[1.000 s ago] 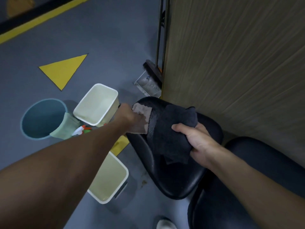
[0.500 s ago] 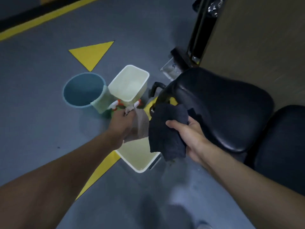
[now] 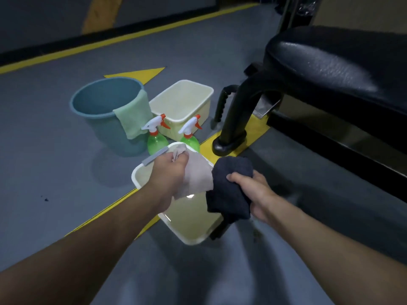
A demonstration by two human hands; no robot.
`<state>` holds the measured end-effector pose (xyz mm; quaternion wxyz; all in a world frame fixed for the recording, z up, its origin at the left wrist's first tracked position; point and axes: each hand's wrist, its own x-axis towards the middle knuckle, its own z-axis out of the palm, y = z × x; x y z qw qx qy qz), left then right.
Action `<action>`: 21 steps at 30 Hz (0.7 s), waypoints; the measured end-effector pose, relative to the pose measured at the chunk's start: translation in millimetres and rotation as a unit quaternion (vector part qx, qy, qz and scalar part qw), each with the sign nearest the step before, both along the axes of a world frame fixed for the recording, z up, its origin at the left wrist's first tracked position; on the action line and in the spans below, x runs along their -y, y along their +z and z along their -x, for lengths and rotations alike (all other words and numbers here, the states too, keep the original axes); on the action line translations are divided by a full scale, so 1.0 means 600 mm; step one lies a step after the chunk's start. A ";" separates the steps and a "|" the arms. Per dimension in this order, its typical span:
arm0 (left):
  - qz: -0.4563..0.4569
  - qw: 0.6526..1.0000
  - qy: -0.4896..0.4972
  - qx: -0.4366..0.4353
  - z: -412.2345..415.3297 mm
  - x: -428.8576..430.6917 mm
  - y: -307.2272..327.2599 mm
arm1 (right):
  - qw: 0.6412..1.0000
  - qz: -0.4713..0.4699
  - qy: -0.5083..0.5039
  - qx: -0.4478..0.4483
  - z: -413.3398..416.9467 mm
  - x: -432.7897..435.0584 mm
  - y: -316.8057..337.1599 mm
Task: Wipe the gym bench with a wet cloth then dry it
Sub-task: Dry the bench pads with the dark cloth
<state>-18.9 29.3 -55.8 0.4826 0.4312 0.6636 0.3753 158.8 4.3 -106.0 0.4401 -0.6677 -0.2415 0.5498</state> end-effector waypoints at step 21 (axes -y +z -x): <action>-0.083 0.995 -0.036 0.038 0.018 0.050 -0.011 | 0.983 -0.038 0.077 0.165 -0.028 -0.005 -0.064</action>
